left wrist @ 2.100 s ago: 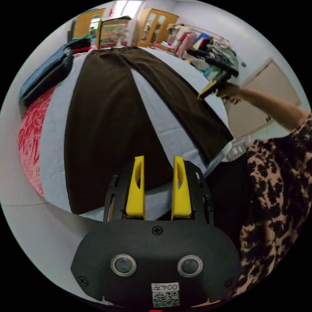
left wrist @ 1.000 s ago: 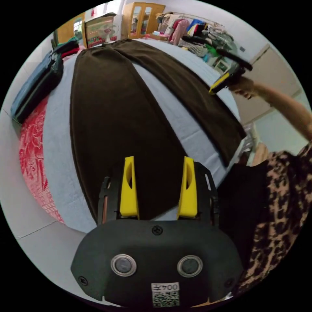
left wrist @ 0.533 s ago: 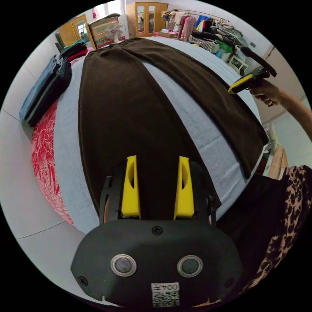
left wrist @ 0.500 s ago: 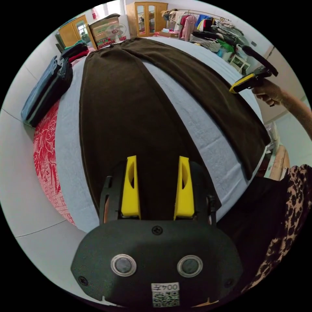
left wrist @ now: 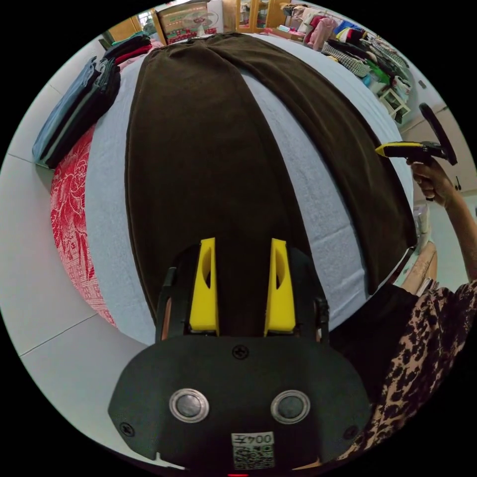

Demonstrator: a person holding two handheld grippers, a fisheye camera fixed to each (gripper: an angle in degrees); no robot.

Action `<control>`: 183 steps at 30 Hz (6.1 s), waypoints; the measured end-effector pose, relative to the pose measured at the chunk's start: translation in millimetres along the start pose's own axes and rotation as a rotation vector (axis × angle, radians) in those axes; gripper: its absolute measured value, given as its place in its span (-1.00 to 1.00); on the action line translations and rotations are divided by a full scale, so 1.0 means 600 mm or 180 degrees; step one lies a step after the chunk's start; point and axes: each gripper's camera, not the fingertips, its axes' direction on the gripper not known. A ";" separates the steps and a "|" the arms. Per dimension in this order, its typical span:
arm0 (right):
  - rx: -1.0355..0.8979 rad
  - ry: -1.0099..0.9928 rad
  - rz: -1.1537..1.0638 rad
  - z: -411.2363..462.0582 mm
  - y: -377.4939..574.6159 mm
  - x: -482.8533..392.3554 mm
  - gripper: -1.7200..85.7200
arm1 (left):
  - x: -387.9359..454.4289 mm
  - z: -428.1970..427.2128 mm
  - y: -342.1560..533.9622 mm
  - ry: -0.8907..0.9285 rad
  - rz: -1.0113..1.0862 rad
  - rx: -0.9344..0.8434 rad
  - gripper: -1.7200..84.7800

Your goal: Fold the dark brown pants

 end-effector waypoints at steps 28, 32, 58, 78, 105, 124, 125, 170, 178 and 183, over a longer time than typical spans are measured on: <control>0.1282 -0.1245 0.0446 0.118 -0.314 0.179 -0.87 | -0.553 -0.073 -0.552 0.2395 -0.0698 0.2558 -0.40; 0.1554 -0.1032 0.0360 0.102 -0.418 0.207 -0.96 | -0.637 -0.021 -0.587 0.2878 -0.1180 0.2854 -0.41; 0.1565 -0.0912 0.0458 0.177 -1.104 0.438 -0.66 | -0.761 -0.069 -0.621 0.3286 -0.1276 0.2898 -0.48; 0.1649 0.0838 -0.0174 0.058 -1.259 0.269 -0.86 | -0.767 -0.107 -0.652 0.3248 -0.1249 0.2940 -0.51; 0.1391 0.0914 0.0737 0.068 -1.087 0.069 -0.98 | -0.675 -0.156 -0.723 0.2848 -0.1044 0.2909 -0.50; 0.1512 0.1077 0.0571 0.012 -1.074 0.028 -0.98 | -0.598 -0.259 -0.791 0.0311 -0.1044 0.1843 -0.60; 0.1513 0.1068 0.0572 0.010 -1.073 0.028 -0.98 | -0.597 -0.246 -0.805 0.0429 -0.1051 0.1742 -0.62; 0.1512 0.1056 0.0570 -0.049 -0.923 0.061 -0.98 | -0.667 -0.266 -1.062 0.0736 -0.0663 0.1522 -0.76; 0.1526 0.0941 0.0586 -0.053 -0.874 0.073 -0.98 | -0.450 -0.241 -0.715 0.0698 0.0124 0.1665 -0.77; 0.1514 0.1009 0.0579 -0.052 -0.846 0.070 -0.98 | -0.378 -0.191 -0.533 0.0520 0.0019 0.1416 -0.81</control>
